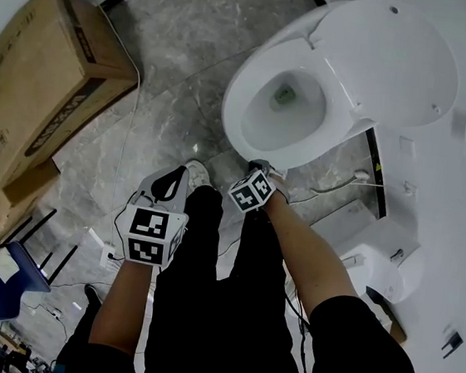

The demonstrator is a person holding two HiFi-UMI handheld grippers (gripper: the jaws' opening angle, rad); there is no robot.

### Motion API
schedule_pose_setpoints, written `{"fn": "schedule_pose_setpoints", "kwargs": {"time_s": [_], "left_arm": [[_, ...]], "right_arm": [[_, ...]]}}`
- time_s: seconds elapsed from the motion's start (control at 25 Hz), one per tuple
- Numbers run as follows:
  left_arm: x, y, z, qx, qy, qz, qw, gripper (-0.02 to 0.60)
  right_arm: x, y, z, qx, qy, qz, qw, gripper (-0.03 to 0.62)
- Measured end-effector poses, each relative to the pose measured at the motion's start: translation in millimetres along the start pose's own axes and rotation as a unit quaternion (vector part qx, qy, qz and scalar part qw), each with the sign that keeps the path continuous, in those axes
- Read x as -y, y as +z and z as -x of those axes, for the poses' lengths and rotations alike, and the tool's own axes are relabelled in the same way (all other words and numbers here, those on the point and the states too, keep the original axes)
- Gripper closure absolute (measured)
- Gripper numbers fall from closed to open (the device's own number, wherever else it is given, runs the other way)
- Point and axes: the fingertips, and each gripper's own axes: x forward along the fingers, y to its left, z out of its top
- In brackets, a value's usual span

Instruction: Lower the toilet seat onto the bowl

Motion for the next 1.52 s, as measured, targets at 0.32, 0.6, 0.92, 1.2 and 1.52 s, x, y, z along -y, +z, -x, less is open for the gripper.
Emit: {"fn": "schedule_pose_setpoints", "kwargs": {"time_s": [0.32,0.6,0.92,1.2,1.52], "left_arm": [[34,40,22,0.028,-0.005,-0.009,0.9996,0.574],[80,94,55,0.067,-0.008,-0.02,0.9975,0.575],[131,169,107,0.136,-0.008,-0.031,0.9901,0.574],[172,235,157,0.204,-0.004,-0.062,0.9771,0.575],[214,303,218,0.279,0.0,-0.109,0.9542,0.574]], "right_arm": [[13,2,80,0.067,0.01,-0.069,0.995,0.588],[44,33,190,0.177,-0.011,-0.169,0.97,0.588],[102,70,339,0.312,-0.066,-0.203,0.926,0.588],[150,89,473,0.422,-0.105,-0.239,0.868,0.588],[173,113,609,0.529,-0.145,-0.221,0.807,0.588]]}}
